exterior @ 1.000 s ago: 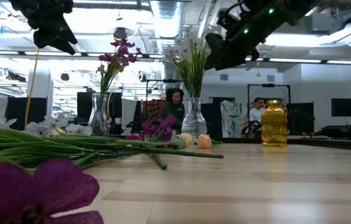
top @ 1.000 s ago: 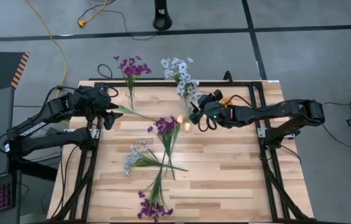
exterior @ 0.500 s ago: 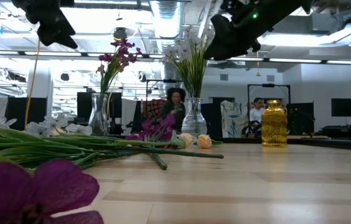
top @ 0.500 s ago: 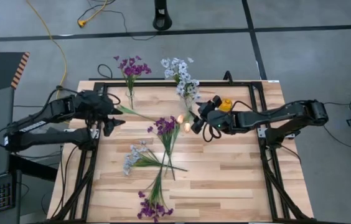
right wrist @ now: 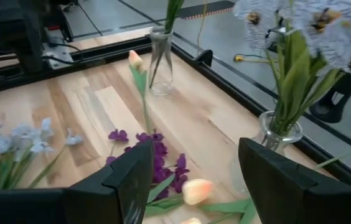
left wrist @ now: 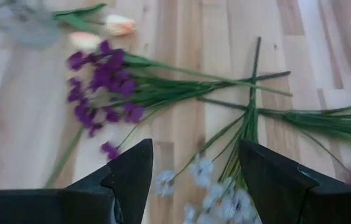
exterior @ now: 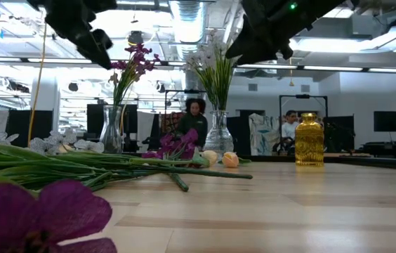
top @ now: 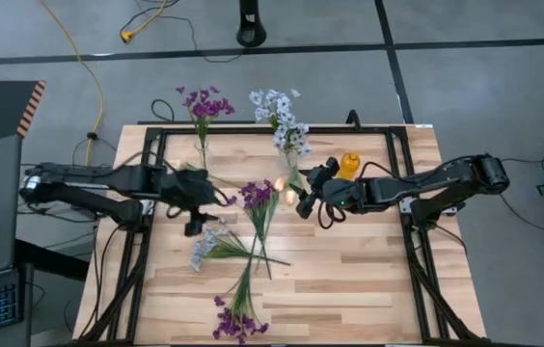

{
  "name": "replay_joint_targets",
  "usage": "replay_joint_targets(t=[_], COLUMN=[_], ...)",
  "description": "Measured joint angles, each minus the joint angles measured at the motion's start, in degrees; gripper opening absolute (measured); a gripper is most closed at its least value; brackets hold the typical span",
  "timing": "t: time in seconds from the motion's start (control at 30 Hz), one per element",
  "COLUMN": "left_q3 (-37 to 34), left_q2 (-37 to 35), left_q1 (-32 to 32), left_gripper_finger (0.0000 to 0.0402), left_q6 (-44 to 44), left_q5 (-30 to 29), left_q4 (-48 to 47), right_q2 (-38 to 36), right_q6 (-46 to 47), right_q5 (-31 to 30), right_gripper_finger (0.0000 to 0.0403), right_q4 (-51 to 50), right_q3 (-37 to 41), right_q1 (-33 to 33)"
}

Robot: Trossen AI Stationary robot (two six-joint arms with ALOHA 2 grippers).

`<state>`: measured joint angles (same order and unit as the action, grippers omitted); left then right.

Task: Sort flowers into vase by color
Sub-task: Put the bottom yellow tulip into the yellow vase

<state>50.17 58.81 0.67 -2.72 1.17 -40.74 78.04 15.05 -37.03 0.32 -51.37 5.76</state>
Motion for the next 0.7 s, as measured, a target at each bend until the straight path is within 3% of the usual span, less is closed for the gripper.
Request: replay_joint_targets(t=[0.23, 0.7], left_q3=[0.00, 0.00], left_q2=[9.38, 28.27], left_q1=[-3.41, -4.00], left_gripper_finger=[0.0224, 0.0224], left_q6=[-6.25, -17.36], left_q5=[0.00, -0.42], left_q4=[9.78, 31.44], right_q2=[0.00, 0.00], right_q6=[0.11, 0.09], right_q5=[0.02, 0.02], right_gripper_finger=[0.0261, 0.0261], right_q4=[-0.02, -0.02], right_q3=[0.00, 0.00], right_q1=[1.92, 4.63])
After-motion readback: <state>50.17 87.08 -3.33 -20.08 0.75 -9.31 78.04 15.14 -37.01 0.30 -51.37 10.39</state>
